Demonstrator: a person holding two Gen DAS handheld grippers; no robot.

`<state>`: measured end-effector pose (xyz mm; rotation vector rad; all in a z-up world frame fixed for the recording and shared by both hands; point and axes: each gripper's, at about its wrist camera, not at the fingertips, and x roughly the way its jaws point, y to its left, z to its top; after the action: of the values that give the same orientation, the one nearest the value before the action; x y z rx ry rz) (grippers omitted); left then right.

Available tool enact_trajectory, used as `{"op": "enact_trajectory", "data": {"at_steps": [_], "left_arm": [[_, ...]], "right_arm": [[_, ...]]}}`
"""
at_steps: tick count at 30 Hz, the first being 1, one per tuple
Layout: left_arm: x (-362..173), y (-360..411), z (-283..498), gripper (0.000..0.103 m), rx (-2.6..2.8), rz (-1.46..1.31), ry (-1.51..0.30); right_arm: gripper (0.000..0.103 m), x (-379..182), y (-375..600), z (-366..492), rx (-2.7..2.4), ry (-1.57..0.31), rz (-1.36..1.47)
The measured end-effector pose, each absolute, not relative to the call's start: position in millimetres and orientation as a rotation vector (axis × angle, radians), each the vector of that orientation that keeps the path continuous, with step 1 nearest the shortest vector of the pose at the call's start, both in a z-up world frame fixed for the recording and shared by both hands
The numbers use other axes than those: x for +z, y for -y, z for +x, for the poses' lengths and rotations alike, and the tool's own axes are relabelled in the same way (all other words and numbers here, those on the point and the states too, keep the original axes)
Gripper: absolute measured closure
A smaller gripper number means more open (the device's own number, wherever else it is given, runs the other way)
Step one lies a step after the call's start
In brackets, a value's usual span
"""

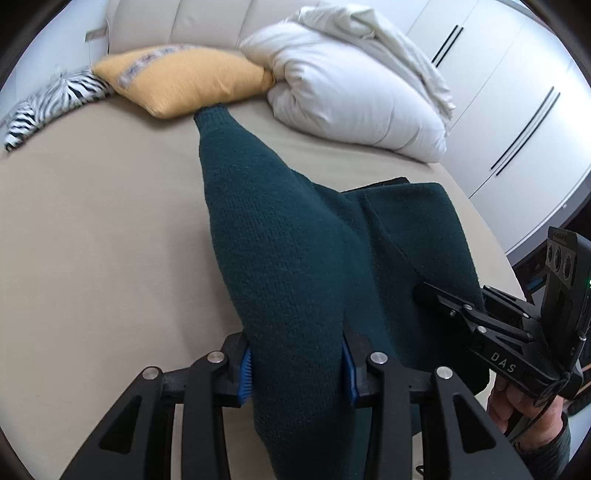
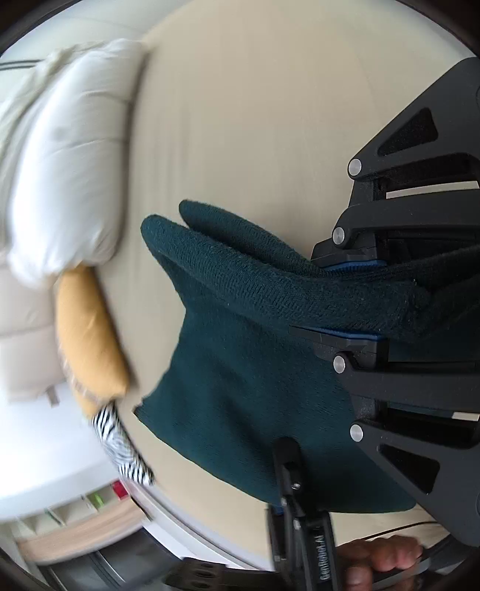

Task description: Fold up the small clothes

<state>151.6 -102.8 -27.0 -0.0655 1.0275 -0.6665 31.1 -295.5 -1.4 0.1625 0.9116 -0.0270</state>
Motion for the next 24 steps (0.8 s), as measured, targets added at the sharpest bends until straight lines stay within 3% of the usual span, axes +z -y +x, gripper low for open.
{"op": "enact_trajectory", "data": {"at_steps": [10,16,24], "left_arm": [[3,-26,90,0.063,-0.612,-0.046,-0.975],[-16,-68,68,0.062,-0.567,-0.055,-1.010],[-92,-77,86,0.059,-0.508,-0.063,-1.148]], "right_arm": [[0.082,42,185,-34,0.139,-0.815,0.186],[0.082,15,141,-36,0.203,-0.860,0.231],[0.082,-60,123,-23,0.196,-0.991,0.314]]}}
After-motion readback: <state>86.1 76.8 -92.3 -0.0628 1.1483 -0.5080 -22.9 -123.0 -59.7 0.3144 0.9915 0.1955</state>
